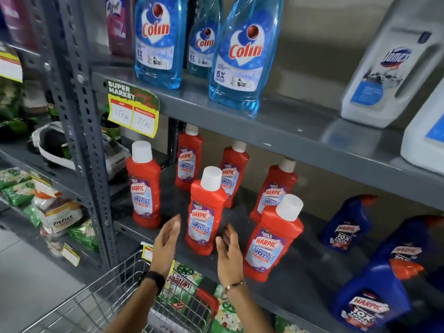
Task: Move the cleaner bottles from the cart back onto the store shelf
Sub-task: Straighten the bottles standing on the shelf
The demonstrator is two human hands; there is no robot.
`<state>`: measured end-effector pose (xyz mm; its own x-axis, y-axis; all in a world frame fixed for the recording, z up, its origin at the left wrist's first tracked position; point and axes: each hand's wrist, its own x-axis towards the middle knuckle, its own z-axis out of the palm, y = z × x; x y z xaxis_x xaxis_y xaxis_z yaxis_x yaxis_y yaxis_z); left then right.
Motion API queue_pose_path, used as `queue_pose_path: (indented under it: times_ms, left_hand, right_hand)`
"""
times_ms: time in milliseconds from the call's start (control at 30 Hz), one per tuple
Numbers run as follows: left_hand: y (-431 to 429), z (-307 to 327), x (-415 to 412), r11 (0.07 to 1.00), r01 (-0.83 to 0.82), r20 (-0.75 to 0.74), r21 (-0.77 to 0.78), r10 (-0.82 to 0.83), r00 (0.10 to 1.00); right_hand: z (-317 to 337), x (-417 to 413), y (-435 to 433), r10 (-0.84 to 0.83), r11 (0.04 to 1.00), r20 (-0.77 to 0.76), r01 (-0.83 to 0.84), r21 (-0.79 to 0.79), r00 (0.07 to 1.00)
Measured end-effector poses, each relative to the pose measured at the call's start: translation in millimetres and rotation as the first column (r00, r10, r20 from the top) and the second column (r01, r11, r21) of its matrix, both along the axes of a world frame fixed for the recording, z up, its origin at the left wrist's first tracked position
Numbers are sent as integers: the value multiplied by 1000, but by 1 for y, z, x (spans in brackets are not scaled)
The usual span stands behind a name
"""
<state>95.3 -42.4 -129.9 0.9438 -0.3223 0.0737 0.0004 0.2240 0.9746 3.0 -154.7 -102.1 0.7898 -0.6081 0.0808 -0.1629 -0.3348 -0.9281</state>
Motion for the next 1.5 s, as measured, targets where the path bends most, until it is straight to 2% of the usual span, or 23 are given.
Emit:
queue_pose_path:
  times_ms: [167,300,367,433,500,567,667,767,800,867,967,1033,1100,1167,1300,1367,1433,1500]
  left_hand:
    - [3,37,-36,985,-139,125,-98,151,981]
    - [-29,102,-79,965,-133,272,-224,193,943]
    - [-48,144,-101,951,-121,363,-285,224,905]
    - [-64,190,-123,940,-102,477,-325,257,840]
    - [-80,233,-142,945,-90,613,-314,274,741]
    - [-98,272,-156,951,-117,739,-287,298,604]
    - [-132,321,-170,944,-201,857,-261,322,403]
    - [-162,354,-171,927,-313,934,-207,282,218]
    - [-166,357,-165,917,-361,950,-171,250,186]
    - [-173,357,-148,882,-459,971,-105,190,143]
    - [-187,360,-133,858,-510,976,-58,157,153]
    - [-201,387,-172,853,-513,986,-97,153,69]
    - [-205,388,-176,845,-533,994,-48,95,61]
    - [-206,381,-174,836,-545,993,-66,108,47]
    - [-210,369,-173,839,-541,994,-59,97,42]
    - [-211,369,-174,843,-537,995,-43,85,54]
    - [-212,370,-176,841,-539,995,-43,85,55]
    - [-212,372,-178,844,-534,996,-53,83,32]
  right_hand:
    - [31,-37,6,-39,999,149,37,20,988]
    - [88,-76,14,-48,999,371,46,13,927]
    - [125,-96,11,-28,993,489,79,-84,872]
    - [164,-115,0,-3,954,538,164,-252,843]
    - [205,-134,-17,27,856,567,274,-438,823]
    - [243,-152,-41,33,711,631,425,-560,775]
    - [295,-170,-79,-15,464,737,658,-594,676]
    - [336,-174,-112,-85,233,795,787,-570,601]
    - [340,-168,-120,-105,170,792,796,-581,601]
    - [342,-154,-133,-177,118,770,790,-601,613]
    - [346,-142,-150,-255,40,772,803,-594,583]
    - [365,-179,-164,-276,-96,819,833,-545,503]
    - [363,-177,-172,-305,-69,814,841,-536,494]
    - [345,-176,-175,-345,-68,803,840,-538,486]
    - [329,-175,-180,-341,-85,768,796,-599,542]
    - [331,-177,-183,-330,-84,773,799,-595,541]
    - [335,-182,-178,-316,-4,781,822,-569,539]
    - [338,-187,-162,-215,125,822,849,-513,528]
